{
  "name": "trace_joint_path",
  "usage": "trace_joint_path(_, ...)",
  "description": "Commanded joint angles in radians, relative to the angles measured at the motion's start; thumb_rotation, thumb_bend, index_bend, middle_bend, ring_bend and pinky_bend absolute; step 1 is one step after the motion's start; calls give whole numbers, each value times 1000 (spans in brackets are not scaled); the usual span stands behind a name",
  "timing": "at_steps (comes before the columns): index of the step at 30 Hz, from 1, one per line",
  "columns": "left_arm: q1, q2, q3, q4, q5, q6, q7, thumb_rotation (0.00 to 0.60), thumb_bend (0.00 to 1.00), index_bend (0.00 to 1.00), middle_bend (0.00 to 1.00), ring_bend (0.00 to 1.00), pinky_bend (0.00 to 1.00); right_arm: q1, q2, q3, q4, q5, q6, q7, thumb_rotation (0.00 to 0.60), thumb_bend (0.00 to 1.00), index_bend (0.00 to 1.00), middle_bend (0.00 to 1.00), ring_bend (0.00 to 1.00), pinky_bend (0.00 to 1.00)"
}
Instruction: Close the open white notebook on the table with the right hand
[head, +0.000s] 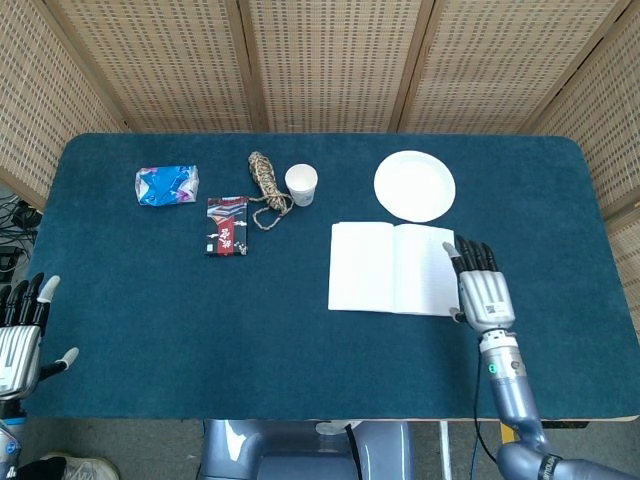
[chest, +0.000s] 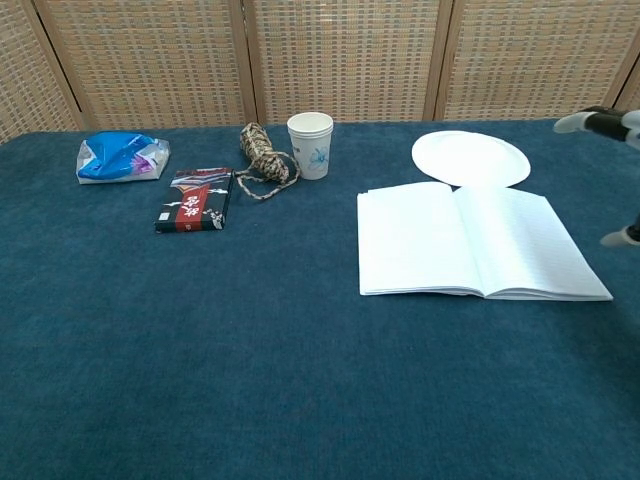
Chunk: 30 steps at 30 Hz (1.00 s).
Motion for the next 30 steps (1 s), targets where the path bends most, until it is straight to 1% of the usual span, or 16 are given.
trace_joint_path(1, -3, -2, -6, 5, -10, -4, -4, 600, 55, 0, 0, 0, 0, 48, -72, 28, 6, 54, -12, -69, 600, 227, 0, 0, 0, 0)
trace_joint_path(4, -5, -2, -11, 9, -20, -8, -10, 600, 55, 0, 0, 0, 0, 70, -120, 30, 6, 75, 7, -111, 600, 227, 0, 0, 0, 0)
trace_joint_path(6, -10, -3, -15, 14, -29, -16, -14, 600, 55, 0, 0, 0, 0, 106, -188, 34, 6, 106, 3, -153, 600, 229, 0, 0, 0, 0)
trace_joint_path(9, -14, -3, -17, 15, -35, -24, -23, 600, 55, 0, 0, 0, 0, 139, -253, 39, 31, 137, 17, -198, 600, 264, 0, 0, 0, 0)
trace_joint_path(12, -17, -2, -17, 19, -42, -31, -28, 600, 55, 0, 0, 0, 0, 169, -307, 37, 64, 151, 18, -218, 600, 308, 0, 0, 0, 0)
trace_joint_path(17, -21, -1, -19, 24, -51, -41, -43, 600, 56, 0, 0, 0, 0, 209, -387, 38, 137, 167, 15, -227, 600, 328, 0, 0, 0, 0)
trace_joint_path(24, -25, 1, -21, 40, -70, -54, -68, 600, 55, 0, 0, 0, 0, 238, -444, 41, 216, 194, 0, -225, 600, 339, 0, 0, 0, 0)
trace_joint_path(30, -27, 2, -23, 47, -77, -59, -80, 600, 55, 0, 0, 0, 0, 237, -468, 24, 251, 200, -2, -208, 600, 343, 0, 0, 0, 0)
